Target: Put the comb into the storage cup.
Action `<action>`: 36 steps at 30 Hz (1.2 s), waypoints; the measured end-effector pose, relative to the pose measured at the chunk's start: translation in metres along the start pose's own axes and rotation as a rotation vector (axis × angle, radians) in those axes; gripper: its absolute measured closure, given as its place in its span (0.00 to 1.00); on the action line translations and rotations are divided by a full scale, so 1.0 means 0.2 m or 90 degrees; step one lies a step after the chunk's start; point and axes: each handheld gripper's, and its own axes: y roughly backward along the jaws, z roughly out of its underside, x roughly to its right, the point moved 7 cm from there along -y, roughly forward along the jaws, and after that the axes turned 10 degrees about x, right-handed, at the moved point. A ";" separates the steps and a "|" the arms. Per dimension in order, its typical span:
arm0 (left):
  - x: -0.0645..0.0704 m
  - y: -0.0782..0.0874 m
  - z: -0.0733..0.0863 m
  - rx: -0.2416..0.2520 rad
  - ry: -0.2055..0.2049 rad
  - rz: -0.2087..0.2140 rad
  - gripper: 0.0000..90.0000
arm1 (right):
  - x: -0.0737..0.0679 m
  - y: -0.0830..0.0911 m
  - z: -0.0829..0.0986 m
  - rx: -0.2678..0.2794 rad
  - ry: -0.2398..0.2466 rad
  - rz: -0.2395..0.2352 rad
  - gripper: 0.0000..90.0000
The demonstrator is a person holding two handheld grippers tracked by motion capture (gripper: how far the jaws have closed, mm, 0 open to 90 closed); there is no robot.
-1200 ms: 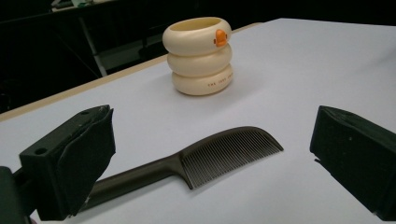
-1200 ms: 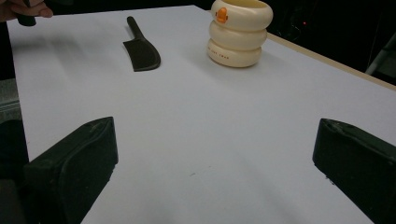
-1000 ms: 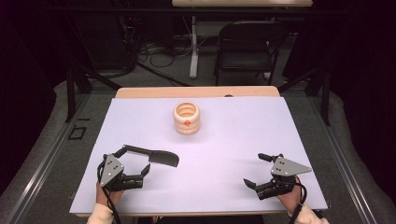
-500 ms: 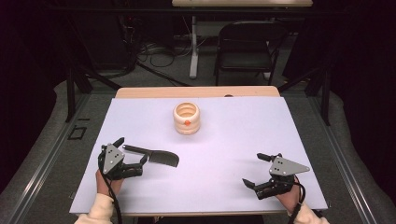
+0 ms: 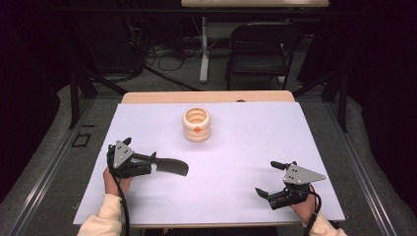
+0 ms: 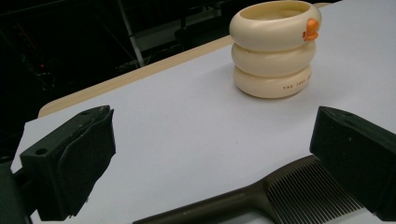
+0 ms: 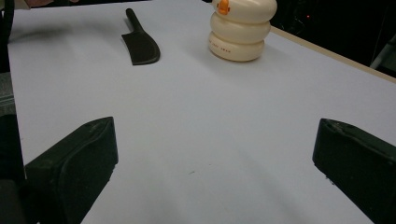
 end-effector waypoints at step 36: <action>-0.24 -0.13 0.26 -0.207 0.077 -0.011 0.91 | 0.00 -0.02 0.03 -0.028 -0.003 -0.007 0.00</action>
